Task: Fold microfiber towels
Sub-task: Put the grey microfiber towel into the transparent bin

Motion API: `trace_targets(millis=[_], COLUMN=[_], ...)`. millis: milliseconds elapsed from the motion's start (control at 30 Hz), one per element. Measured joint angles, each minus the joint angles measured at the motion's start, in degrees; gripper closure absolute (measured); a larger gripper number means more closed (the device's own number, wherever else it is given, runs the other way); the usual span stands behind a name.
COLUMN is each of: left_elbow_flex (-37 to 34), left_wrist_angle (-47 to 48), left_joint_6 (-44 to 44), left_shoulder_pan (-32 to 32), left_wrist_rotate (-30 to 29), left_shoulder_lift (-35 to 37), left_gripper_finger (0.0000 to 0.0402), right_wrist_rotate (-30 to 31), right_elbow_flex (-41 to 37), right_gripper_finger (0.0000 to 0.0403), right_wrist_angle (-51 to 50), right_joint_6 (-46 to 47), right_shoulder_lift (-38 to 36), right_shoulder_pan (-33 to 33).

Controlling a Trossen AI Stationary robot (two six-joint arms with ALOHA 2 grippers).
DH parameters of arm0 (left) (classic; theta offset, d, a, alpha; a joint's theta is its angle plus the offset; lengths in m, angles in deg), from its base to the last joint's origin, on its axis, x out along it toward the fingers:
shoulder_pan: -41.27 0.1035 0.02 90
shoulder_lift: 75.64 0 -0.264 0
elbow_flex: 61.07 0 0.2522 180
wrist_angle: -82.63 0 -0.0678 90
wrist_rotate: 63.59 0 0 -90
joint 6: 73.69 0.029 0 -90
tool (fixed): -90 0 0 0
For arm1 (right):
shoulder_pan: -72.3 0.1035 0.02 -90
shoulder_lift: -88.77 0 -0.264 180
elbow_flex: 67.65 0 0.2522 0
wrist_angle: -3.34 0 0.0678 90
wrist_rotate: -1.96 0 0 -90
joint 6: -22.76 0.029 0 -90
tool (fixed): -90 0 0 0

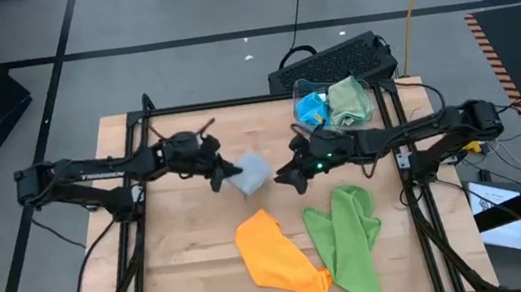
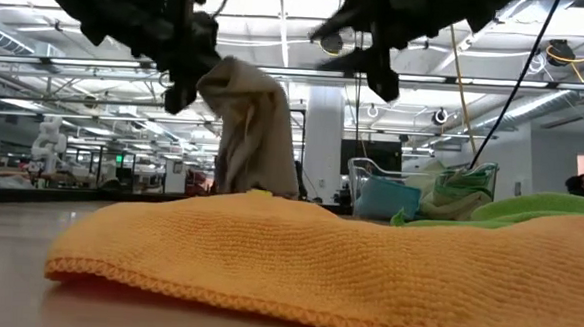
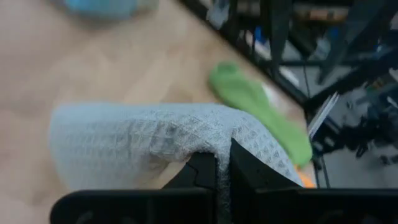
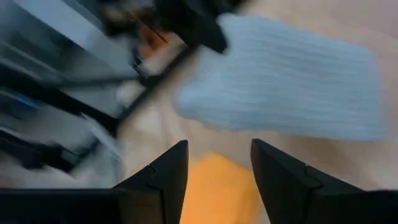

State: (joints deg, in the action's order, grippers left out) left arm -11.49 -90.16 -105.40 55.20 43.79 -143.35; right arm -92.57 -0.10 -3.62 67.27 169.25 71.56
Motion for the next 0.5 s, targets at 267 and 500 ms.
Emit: trace_targets(millis=[267, 500], left_elbow_flex=[0.07, 5.69], left_wrist_angle=[-9.78, -9.87], left_joint_6=[1.78, 1.01], left_shoulder_pan=[-0.18, -1.23], left_wrist_rotate=[-5.79, -7.41], left_shoulder_lift=[7.82, 9.28], left_gripper_finger=[0.0389, 0.0389], right_wrist_rotate=[9.87, 19.64], right_elbow_flex=[-9.45, -10.04], right_gripper_finger=[0.0229, 0.0169], right_wrist_angle=[20.57, 20.00], right_joint_6=[3.67, 0.01], right_shoulder_lift=[-2.68, -7.49], right_shoulder_pan=[4.63, 5.35])
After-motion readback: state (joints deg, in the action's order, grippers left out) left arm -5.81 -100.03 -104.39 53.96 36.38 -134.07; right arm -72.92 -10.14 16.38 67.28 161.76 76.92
